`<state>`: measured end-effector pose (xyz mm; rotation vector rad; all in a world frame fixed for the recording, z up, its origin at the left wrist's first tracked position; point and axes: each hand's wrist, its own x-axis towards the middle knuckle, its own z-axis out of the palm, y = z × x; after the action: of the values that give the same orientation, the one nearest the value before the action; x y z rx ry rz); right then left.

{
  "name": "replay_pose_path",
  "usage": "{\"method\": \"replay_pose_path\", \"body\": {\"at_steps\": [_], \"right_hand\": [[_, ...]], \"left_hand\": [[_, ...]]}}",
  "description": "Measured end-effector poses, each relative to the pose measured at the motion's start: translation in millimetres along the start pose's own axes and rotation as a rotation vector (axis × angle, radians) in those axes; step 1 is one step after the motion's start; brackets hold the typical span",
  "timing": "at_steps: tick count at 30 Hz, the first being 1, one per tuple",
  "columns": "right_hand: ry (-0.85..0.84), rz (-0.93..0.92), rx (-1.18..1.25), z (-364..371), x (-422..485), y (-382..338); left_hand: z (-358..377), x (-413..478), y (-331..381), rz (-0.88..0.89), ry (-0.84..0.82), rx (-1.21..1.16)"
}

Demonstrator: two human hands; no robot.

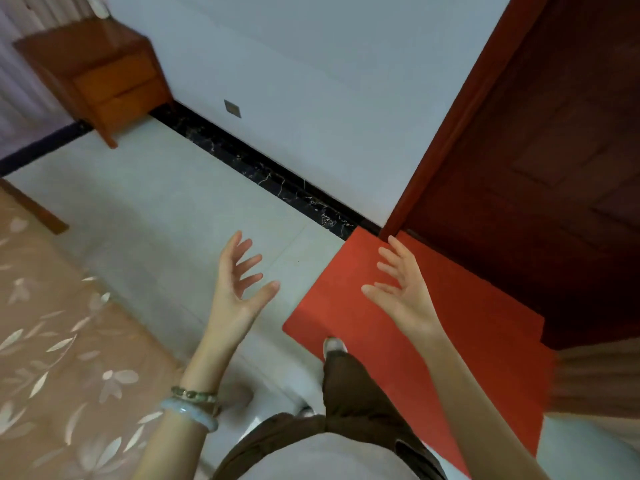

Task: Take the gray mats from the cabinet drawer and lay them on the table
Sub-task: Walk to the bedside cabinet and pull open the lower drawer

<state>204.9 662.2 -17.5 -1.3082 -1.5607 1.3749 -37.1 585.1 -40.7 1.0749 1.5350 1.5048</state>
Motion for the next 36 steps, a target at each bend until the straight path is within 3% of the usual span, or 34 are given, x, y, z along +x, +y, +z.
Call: {"method": "replay_pose_path", "body": {"at_steps": [10,21,28,36], "right_hand": [[-0.145,0.038,0.078,15,253,-24],[-0.45,-0.031,-0.017,65,492,-85],[-0.536,-0.034,-0.048,140,602,-105],[-0.55,-0.075,-0.037,275,750,-161]], "left_hand": [[11,186,-25,-0.057,0.196,0.08],[1,380,-12,-0.074,0.393,0.126],[-53,476,-35,-0.105,0.487,0.165],[-171,630,-50,-0.105,0.563,0.196]]}}
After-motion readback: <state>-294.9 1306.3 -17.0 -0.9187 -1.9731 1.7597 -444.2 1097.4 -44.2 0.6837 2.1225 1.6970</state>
